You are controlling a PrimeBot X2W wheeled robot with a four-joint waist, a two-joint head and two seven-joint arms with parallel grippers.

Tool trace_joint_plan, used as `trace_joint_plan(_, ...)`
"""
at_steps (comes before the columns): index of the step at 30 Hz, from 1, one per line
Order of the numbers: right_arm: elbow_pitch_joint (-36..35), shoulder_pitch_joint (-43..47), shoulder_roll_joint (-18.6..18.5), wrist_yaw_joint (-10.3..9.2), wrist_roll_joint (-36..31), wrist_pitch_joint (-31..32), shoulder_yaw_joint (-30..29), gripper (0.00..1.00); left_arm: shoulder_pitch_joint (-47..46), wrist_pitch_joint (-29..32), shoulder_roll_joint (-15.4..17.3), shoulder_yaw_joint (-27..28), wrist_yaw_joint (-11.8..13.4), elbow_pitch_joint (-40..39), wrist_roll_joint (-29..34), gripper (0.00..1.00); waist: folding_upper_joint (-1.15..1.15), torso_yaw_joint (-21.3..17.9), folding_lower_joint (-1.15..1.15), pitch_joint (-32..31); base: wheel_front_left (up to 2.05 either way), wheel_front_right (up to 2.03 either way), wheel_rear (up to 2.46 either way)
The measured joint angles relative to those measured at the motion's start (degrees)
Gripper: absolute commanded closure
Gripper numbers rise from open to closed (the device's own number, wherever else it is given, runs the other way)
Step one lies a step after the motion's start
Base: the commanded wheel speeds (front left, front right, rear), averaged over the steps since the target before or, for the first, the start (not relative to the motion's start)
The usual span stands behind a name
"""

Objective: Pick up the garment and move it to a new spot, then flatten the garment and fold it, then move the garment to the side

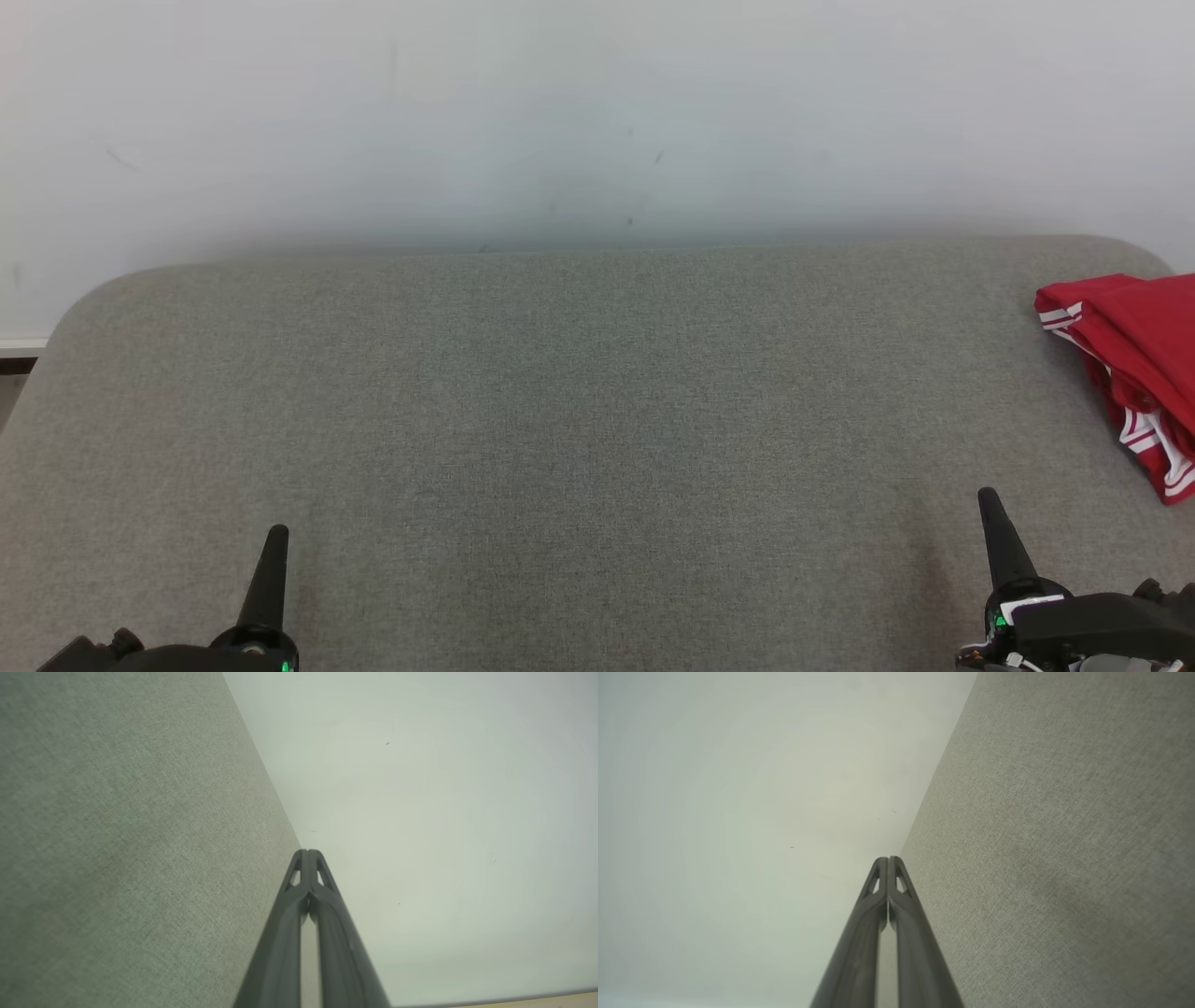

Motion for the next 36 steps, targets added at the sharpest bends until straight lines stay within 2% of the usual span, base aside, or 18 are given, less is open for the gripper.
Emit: trace_joint_plan(36, 0.79, -2.21, 0.80, 0.00, 15.69, 4.11, -1.71, 1.00, -2.22, 4.12, 0.00, 1.12, -0.64, 1.22, -16.18, 1.00, 0.00, 0.24, 0.00, 0.16, 0.00, 0.00, 0.00)
